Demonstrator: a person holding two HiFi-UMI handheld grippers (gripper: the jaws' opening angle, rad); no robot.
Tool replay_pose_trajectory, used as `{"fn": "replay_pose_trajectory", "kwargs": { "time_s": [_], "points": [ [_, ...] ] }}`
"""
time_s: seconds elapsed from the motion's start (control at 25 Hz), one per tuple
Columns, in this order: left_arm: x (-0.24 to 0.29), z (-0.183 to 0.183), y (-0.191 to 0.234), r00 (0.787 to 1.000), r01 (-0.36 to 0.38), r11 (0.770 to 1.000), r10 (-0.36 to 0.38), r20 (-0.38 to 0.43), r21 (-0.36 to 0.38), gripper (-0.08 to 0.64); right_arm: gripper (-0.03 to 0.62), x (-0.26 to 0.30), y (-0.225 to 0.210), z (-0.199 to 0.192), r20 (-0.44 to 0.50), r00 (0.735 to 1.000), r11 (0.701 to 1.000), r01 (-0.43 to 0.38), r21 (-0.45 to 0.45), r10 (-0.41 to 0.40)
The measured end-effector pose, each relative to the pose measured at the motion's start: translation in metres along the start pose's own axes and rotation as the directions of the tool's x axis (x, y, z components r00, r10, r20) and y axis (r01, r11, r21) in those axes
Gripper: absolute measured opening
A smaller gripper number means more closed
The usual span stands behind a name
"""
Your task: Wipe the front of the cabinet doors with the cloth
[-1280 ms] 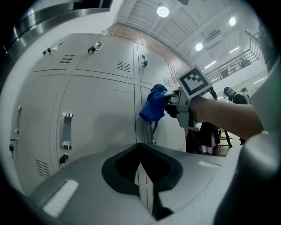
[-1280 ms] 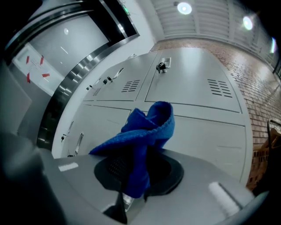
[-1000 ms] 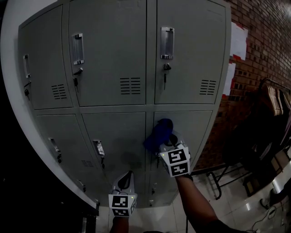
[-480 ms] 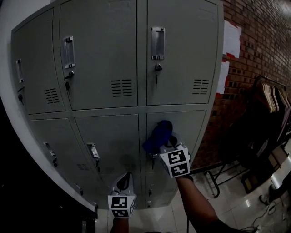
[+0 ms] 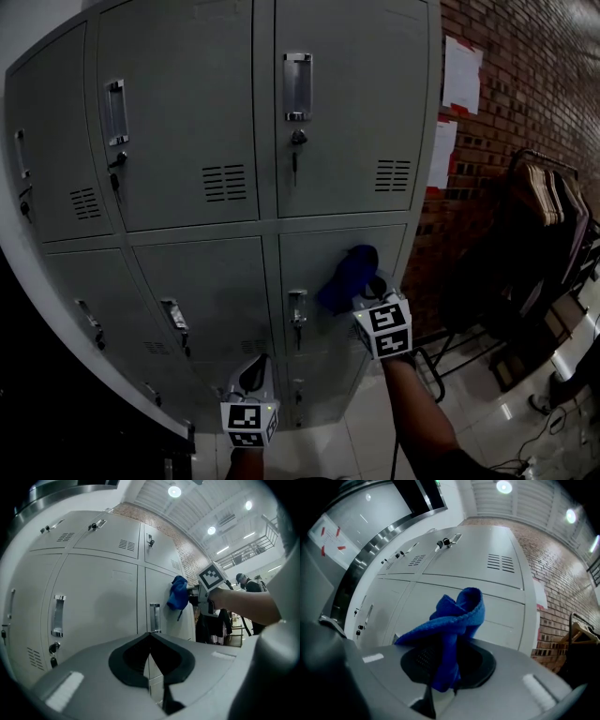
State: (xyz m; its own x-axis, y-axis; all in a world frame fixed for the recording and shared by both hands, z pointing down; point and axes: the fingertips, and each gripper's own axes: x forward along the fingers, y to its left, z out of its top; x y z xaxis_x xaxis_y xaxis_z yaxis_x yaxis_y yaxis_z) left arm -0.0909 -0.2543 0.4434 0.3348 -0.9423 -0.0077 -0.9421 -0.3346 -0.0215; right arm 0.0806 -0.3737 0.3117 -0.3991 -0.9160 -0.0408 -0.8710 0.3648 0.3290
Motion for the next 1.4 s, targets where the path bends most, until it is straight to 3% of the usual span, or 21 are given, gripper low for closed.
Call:
{"fn": "replay_pose_trajectory", "kwargs": {
  "time_s": [0.44,0.92,1.04,1.2,1.4],
  "points": [
    [0.011,-0.005,-0.016,1.000,0.020,1.000,-0.020,-0.007,-0.005,0.017,0.069,-0.020,-0.070,-0.029,-0.047,0.995,0.992,0.093,0.090,-0.089],
    [0.006,-0.008,-0.015,1.000,0.012,1.000,-0.012,-0.015,-0.006,0.017,0.069,-0.032,-0.096,-0.038,-0.065,0.981,0.980,0.189,0.059,-0.185],
    [0.005,-0.012,-0.012,1.000,0.011,1.000,-0.011,-0.021,-0.008,0.017,0.069,-0.033,-0.068,-0.033,-0.040,0.989,0.987,0.147,0.066,-0.144],
    [0.004,-0.013,-0.006,1.000,0.007,1.000,-0.007,-0.023,-0.013,0.017,0.069,-0.019,0.001,-0.035,-0.031,0.999,0.998,0.028,0.063,-0.026],
    [-0.003,-0.013,0.011,1.000,-0.026,1.000,0.025,-0.018,-0.014,0.017,0.069,-0.001,0.073,-0.037,-0.030,0.995,0.992,-0.097,0.083,0.100]
  ]
}}
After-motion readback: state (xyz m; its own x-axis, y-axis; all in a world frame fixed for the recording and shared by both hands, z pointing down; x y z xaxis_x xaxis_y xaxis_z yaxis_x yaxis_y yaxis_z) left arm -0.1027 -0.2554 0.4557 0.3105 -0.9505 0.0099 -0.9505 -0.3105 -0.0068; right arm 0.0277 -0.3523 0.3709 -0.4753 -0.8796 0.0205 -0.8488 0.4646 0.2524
